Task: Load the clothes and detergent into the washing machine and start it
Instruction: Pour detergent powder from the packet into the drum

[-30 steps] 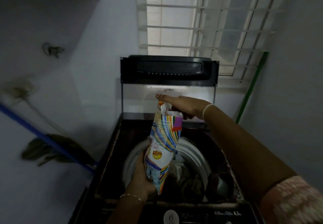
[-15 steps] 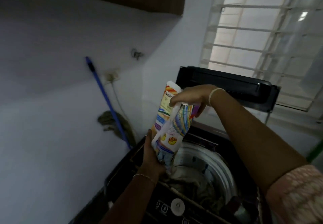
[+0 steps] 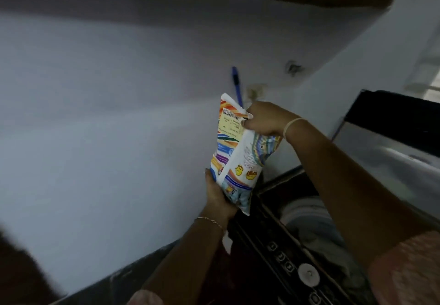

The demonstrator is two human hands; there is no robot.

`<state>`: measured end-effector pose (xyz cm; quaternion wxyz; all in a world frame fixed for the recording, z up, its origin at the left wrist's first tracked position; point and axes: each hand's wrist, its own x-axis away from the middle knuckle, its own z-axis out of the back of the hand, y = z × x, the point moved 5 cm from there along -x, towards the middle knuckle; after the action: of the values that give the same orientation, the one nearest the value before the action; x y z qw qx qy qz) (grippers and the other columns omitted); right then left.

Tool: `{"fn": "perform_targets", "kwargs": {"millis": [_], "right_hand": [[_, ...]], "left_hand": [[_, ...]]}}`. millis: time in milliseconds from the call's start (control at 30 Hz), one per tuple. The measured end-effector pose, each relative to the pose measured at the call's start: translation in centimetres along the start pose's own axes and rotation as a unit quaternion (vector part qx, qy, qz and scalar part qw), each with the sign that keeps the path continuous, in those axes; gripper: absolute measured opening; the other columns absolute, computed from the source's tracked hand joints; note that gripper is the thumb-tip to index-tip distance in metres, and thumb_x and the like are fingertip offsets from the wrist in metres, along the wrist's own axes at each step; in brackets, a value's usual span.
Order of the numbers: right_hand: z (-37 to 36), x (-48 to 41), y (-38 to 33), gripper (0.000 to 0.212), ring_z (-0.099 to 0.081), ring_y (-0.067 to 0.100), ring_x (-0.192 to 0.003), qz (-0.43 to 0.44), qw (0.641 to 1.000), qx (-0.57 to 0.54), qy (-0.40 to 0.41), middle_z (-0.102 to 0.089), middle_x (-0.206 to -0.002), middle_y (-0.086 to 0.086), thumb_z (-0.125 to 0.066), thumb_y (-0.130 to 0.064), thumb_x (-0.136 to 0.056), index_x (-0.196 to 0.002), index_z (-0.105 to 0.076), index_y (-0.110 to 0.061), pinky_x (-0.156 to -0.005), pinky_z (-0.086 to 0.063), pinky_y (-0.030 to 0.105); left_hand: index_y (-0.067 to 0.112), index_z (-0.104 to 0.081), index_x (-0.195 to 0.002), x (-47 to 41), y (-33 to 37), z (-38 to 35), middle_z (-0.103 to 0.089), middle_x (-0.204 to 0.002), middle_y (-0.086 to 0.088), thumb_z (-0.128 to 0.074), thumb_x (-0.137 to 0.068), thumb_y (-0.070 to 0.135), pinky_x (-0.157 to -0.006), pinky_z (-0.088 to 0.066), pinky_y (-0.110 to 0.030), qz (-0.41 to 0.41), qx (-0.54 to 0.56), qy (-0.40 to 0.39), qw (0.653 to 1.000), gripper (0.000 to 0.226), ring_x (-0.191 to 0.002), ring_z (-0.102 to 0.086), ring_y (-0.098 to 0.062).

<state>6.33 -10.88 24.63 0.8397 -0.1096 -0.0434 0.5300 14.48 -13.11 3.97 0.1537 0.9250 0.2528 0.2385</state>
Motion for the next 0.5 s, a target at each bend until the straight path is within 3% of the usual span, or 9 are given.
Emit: {"fn": "perform_targets", "kwargs": {"millis": [100, 167, 233, 367, 433, 500], "right_hand": [[-2.7, -2.2, -3.2, 0.028, -0.055, 0.025, -0.081, 0.047, 0.999, -0.002, -0.009, -0.065, -0.106, 0.017, -0.051, -0.028, -0.096, -0.109, -0.063, -0.006, -0.07, -0.038, 0.028], [-5.1, -3.9, -5.1, 0.029, -0.054, 0.025, -0.08, 0.071, 0.997, -0.007, -0.027, -0.065, -0.106, 0.016, -0.051, -0.029, -0.096, -0.109, -0.063, -0.006, -0.07, -0.038, 0.028], [-7.8, -5.6, -6.9, 0.03, -0.055, 0.025, -0.079, 0.089, 0.995, -0.012, -0.046, -0.066, -0.106, 0.015, -0.05, -0.029, -0.097, -0.11, -0.063, -0.006, -0.07, -0.039, 0.029], [-13.5, -8.8, -9.5, 0.029, -0.056, 0.025, -0.077, 0.114, 0.99, -0.008, -0.078, -0.067, -0.102, 0.014, -0.048, -0.031, -0.097, -0.108, -0.065, -0.01, -0.069, -0.041, 0.029], [-16.3, -10.3, -10.2, 0.028, -0.056, 0.024, -0.075, 0.116, 0.99, -0.006, -0.086, -0.068, -0.099, 0.012, -0.048, -0.032, -0.097, -0.105, -0.066, -0.012, -0.066, -0.04, 0.029], [-19.0, -11.8, -10.8, 0.027, -0.057, 0.024, -0.074, 0.116, 0.989, 0.002, -0.092, -0.068, -0.098, 0.01, -0.048, -0.032, -0.098, -0.104, -0.066, -0.013, -0.065, -0.04, 0.028]], "left_hand": [[0.018, -0.055, -0.133, 0.8, 3.9, 2.0, -0.06, -0.129, -0.011, -0.027, -0.093, 0.065, -0.083, -0.047, -0.043, -0.009, -0.059, 0.043, 0.997, 0.068, -0.105, -0.058, -0.034], [0.017, -0.064, -0.115, 1.8, 6.3, 3.1, -0.066, -0.107, -0.011, -0.033, -0.093, 0.061, -0.076, -0.047, -0.038, -0.006, -0.116, 0.092, 0.989, 0.058, -0.095, -0.059, -0.032], [0.016, -0.066, -0.101, 2.2, 8.6, 4.5, -0.065, -0.097, -0.011, -0.03, -0.095, 0.058, -0.081, -0.044, -0.038, -0.004, -0.144, 0.13, 0.981, 0.056, -0.09, -0.057, -0.032], [0.014, -0.066, -0.113, 1.8, 12.9, 8.2, -0.064, -0.117, -0.015, -0.035, -0.088, 0.067, -0.104, -0.034, -0.055, -0.001, -0.129, 0.168, 0.977, 0.066, -0.11, -0.055, -0.038], [0.01, -0.063, -0.114, 1.4, 14.8, 10.0, -0.063, -0.115, -0.015, -0.042, -0.084, 0.067, -0.098, -0.039, -0.053, 0.006, -0.117, 0.181, 0.976, 0.068, -0.109, -0.055, -0.037], [0.004, -0.06, -0.104, 0.9, 16.3, 11.3, -0.063, -0.105, -0.016, -0.042, -0.084, 0.066, -0.083, -0.044, -0.05, 0.021, -0.127, 0.19, 0.973, 0.067, -0.097, -0.057, -0.034]]}}
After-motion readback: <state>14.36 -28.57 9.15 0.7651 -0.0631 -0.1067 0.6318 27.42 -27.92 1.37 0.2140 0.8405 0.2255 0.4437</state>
